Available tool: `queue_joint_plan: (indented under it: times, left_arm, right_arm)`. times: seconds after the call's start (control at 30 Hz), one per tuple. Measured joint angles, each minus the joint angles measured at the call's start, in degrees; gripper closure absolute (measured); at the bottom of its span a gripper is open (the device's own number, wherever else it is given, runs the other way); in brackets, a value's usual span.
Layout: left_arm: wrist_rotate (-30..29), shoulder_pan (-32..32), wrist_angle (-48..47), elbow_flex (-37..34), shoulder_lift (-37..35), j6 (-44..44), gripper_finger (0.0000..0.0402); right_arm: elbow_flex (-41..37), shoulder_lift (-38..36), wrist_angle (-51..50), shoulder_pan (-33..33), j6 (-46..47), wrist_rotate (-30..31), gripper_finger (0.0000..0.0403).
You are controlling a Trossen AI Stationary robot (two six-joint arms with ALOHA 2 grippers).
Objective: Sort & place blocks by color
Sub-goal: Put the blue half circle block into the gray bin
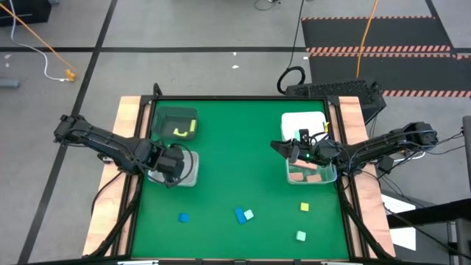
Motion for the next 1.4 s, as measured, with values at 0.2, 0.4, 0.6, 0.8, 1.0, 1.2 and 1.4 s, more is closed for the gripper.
queue_joint_plan:
  times: [0.2,0.4,0.6,0.8,1.0,1.2,1.4]
  left_arm:
    - [0.0,0.0,0.0,0.0,0.0,-3.4,0.0222]
    - [0.0,0.0,0.1,0.0,0.0,-6.4,0.0217]
    - [0.0,0.0,0.1,0.0,0.0,-11.8,0.0222]
    - [0.0,0.3,0.3,-1.6,0.1,-21.4,0.0215]
    - [-0.3,0.4,1.6,-5.4,0.1,-28.5,0.0216]
    - [-1.2,0.4,10.4,-9.1,0.1,-31.3,0.0224]
    - [-1.3,0.4,11.3,-12.7,0.1,-38.0,0.0206]
  right_arm:
    - [0.0,0.0,0.0,0.0,0.0,0.0,0.0179]
    - [0.0,0.0,0.0,0.0,0.2,0.0,0.0179]
    - [0.0,0.0,0.0,0.0,0.1,0.0,0.0179]
    - [0.0,0.0,0.0,0.0,0.1,0.0,0.0179]
    - [0.0,0.0,0.0,0.0,0.1,0.0,0.0179]
    - [0.0,0.0,0.0,0.0,0.1,0.0,0.0179]
    - [0.0,0.0,0.0,0.0,0.1,0.0,0.0179]
